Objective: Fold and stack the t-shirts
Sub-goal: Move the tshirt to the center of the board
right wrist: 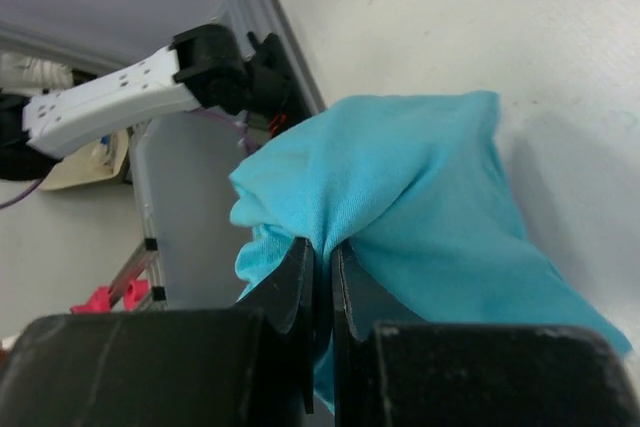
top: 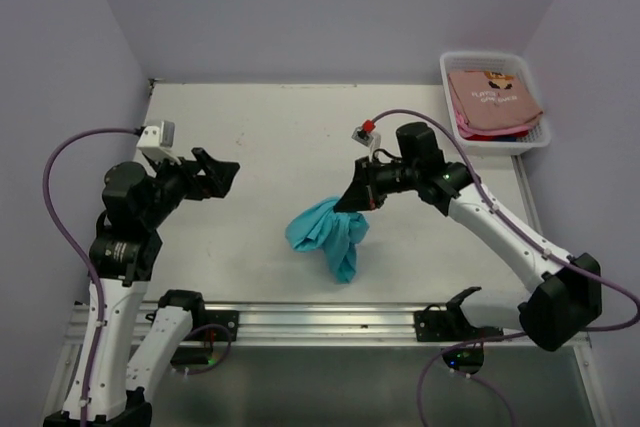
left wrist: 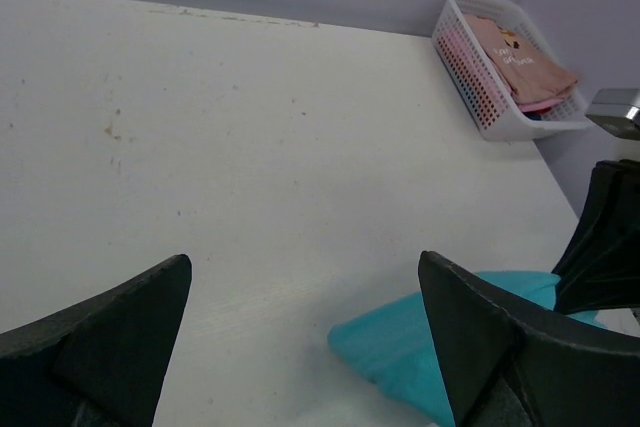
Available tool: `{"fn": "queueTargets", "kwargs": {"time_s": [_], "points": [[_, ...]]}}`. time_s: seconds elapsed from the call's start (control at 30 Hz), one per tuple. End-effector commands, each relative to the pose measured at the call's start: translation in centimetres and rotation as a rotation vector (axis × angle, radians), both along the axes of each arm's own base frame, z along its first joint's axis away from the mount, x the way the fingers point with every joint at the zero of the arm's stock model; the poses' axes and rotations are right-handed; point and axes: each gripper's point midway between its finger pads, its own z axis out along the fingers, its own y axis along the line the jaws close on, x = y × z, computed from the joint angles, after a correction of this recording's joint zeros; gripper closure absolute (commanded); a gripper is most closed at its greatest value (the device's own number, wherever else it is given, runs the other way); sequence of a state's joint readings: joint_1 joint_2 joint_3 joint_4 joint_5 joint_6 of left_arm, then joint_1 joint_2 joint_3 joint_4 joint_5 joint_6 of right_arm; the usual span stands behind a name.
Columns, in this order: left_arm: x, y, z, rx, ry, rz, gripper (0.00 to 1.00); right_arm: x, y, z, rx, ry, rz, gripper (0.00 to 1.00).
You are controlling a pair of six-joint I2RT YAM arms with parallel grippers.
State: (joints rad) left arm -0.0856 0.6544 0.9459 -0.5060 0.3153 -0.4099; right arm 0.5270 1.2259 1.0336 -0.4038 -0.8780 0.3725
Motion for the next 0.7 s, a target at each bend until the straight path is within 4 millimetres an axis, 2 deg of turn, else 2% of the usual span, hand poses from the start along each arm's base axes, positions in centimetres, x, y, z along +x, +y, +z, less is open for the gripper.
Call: {"fn": "queueTargets", "kwargs": {"time_s": [0.0,0.03,0.07,0.1,0.13,0.17,0.2,0.23,0.27,0.3,0.33,0.37,0.43,0.47,0.5,0.53,0.57,0.63,0.67], "points": [[0.5,-0.4,0.2,-0.029,0.018,-0.010,0.00,5.9,1.1,-2.4,-0.123,0.006,-0.152,1.00],[0.8,-0.5,-0.4,-0.031,0.038,-0.012,0.00,8.4,0.7,-3.9,-0.195,0.008,-0.251,1.00],[1.3,-0.6,-0.9,-0.035,0.058,-0.015,0.00,9.8,0.4,-5.9,-0.281,0.050,-0.309,1.00],[1.6,-0.7,-1.2,-0.038,0.067,-0.019,0.00,12.2,0.7,-5.7,-0.310,0.067,-0.389,1.00],[1.8,-0.7,-1.7,-0.040,0.080,-0.018,0.00,13.9,0.6,-10.0,-0.416,0.147,-0.435,1.00],[2.0,-0.8,-1.8,-0.047,0.088,-0.019,0.00,15.3,-0.7,-12.3,-0.538,0.166,-0.521,1.00],[2.4,-1.0,-2.1,-0.053,0.092,-0.027,0.00,17.5,-0.6,-11.7,-0.563,0.163,-0.590,0.97],[2.5,-1.2,-2.4,-0.062,0.102,-0.032,0.00,18.1,-1.1,-15.8,-0.682,0.217,-0.609,0.79],[2.6,-1.4,-2.7,-0.071,0.109,-0.044,0.00,18.5,-1.9,-16.6,-0.748,0.209,-0.636,0.44],[2.5,-2.0,-2.3,-0.083,0.090,-0.081,0.00,19.1,-2.0,-16.8,-0.770,0.185,-0.653,0.25],[2.4,-2.3,-2.6,-0.086,0.094,-0.096,0.00,18.8,-1.5,-17.1,-0.781,0.165,-0.648,0.16],[2.4,-2.5,-2.8,-0.081,0.087,-0.115,0.00,19.3,-1.2,-15.9,-0.747,0.116,-0.668,0.01],[2.1,-3.3,-3.1,-0.086,0.077,-0.174,0.00,18.9,-1.5,-15.7,-0.742,0.086,-0.686,0.01],[2.0,-3.8,-3.0,-0.089,0.065,-0.207,0.00,19.3,-1.5,-13.9,-0.698,0.045,-0.708,0.01],[2.1,-4.1,-3.7,-0.090,0.079,-0.223,0.00,19.1,-2.1,-13.8,-0.711,0.029,-0.728,0.01],[2.0,-4.4,-3.9,-0.090,0.081,-0.240,0.00,19.2,-2.4,-13.0,-0.702,0.010,-0.745,0.01],[2.2,-5.1,-4.3,-0.083,0.086,-0.271,0.00,19.3,-2.5,-11.3,-0.666,-0.022,-0.761,0.01],[2.3,-5.9,-4.8,-0.070,0.095,-0.304,0.00,19.4,-2.9,-10.2,-0.637,-0.057,-0.784,0.01],[2.4,-7.0,-5.2,-0.051,0.096,-0.337,0.00,19.0,-3.2,-9.1,-0.610,-0.075,-0.792,0.01]]}}
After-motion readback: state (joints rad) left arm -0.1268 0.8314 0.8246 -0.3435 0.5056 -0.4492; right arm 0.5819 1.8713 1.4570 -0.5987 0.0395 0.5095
